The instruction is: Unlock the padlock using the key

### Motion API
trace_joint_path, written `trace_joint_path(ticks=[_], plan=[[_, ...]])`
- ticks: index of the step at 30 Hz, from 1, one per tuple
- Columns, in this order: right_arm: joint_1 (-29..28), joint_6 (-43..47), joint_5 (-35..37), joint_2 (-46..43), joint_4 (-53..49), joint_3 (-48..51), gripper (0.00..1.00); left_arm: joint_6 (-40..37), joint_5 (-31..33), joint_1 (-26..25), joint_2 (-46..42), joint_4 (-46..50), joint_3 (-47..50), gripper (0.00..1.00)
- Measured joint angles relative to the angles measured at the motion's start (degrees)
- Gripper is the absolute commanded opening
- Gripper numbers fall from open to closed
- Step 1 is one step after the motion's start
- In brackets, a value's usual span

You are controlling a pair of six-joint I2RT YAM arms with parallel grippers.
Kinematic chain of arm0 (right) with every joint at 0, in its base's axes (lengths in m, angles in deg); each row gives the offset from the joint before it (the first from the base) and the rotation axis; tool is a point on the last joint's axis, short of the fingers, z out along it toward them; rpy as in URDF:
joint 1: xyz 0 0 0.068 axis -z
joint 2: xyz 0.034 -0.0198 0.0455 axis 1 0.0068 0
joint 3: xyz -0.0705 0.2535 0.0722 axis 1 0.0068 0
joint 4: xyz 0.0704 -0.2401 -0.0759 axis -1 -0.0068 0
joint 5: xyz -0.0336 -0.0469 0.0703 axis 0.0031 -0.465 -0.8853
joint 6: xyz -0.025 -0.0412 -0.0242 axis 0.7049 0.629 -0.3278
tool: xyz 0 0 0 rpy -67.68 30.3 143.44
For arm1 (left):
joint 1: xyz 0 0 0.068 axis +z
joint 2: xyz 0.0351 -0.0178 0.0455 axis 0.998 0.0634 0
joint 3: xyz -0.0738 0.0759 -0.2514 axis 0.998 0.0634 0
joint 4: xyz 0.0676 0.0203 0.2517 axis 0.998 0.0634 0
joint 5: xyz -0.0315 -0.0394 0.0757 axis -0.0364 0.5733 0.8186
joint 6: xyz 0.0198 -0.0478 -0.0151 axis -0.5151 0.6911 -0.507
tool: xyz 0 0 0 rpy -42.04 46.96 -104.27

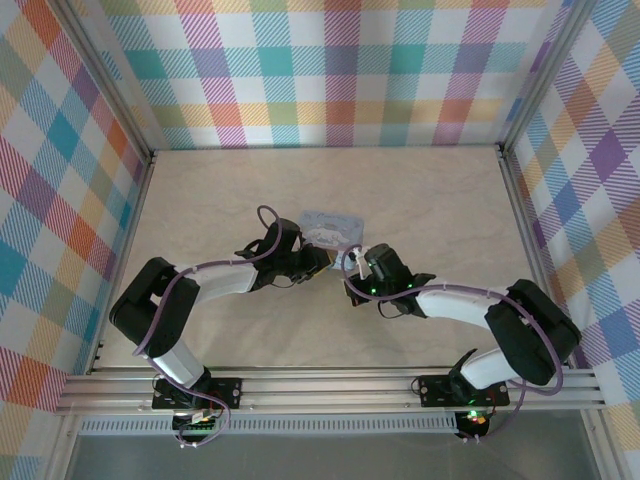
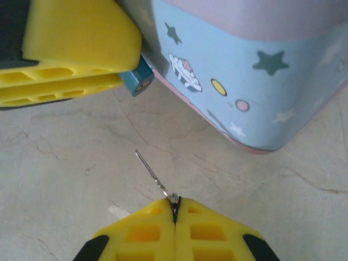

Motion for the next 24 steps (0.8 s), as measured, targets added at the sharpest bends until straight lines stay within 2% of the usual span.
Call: trace_joint_path(ticks=[24], plan=[[-0.1, 1.5, 4.0, 4.7, 0.5, -3.6, 0.02, 0.1, -0.1, -0.3, 0.0, 2.4, -0.7, 0.13]])
